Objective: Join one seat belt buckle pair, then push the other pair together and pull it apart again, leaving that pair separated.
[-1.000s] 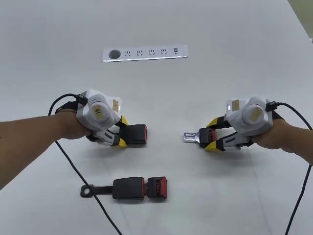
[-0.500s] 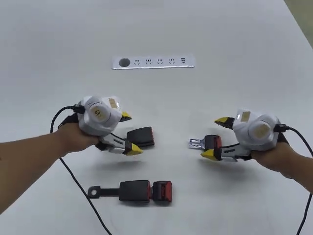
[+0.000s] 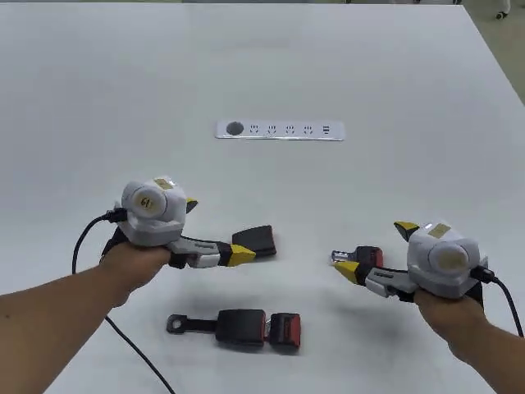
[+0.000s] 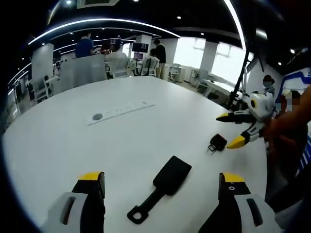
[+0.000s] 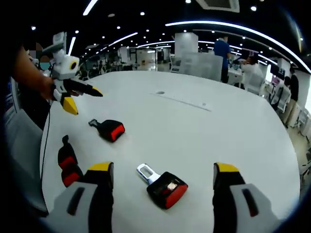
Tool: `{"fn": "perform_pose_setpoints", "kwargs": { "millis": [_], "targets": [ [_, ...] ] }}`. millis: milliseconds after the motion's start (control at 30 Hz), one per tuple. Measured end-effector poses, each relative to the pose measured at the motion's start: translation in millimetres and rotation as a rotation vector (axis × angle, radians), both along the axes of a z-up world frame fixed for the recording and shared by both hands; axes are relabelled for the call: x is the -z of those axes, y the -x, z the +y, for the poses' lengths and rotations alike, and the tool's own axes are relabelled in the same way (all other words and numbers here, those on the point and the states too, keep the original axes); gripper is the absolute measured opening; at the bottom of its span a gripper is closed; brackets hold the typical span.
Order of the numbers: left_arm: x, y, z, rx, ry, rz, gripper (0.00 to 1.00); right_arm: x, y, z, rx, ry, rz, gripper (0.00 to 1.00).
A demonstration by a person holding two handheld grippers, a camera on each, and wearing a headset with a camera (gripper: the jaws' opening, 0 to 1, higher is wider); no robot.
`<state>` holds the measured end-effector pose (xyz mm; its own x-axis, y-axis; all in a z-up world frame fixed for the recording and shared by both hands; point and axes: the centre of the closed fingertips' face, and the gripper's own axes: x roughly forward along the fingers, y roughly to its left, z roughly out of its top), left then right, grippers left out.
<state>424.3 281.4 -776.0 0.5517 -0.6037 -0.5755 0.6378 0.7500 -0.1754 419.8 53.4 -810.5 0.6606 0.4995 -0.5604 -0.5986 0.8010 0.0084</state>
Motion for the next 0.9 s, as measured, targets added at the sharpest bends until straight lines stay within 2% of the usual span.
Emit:
{"fn": "perform_pose_setpoints", "kwargs": {
  "millis": [133, 200, 267, 467, 567, 667, 900],
  "targets": [
    [-10.4, 17.3, 14.2, -0.058, 0.023, -0.007, 1.0, -8.2, 10.6, 1.1, 0.029, -0.021, -0.014, 0.86],
    [-10.3, 23.0, 24.1, -0.081, 0.04, -0.013, 1.0, -11.6, 17.9, 1.6, 0.029, -0.009, -0.026, 0.86],
    [-14.8, 36.0, 28.8, -0.094, 0.054, -0.017, 1.0, -17.8, 25.5, 3.7, 0.028, -0.031, -0.037, 0.86],
    [-25.4, 71.5, 43.6, -0.122, 0.058, -0.028, 1.0, -25.7, 50.8, 4.7, 0.004, -0.004, -0.057, 0.87],
    [-33.8, 88.2, 49.1, -0.121, 0.058, -0.053, 1.0, -29.5, 58.7, 5.8, -0.007, -0.011, -0.068, 0.87],
    [-41.1, 99.6, 55.4, -0.13, 0.058, -0.078, 1.0, -36.3, 70.8, 8.6, -0.026, -0.004, -0.085, 0.87],
    [-58.5, 123.3, 68.5, -0.157, 0.084, -0.106, 1.0, -53.2, 91.1, 8.0, -0.026, -0.02, -0.121, 0.87]
  ]
}}
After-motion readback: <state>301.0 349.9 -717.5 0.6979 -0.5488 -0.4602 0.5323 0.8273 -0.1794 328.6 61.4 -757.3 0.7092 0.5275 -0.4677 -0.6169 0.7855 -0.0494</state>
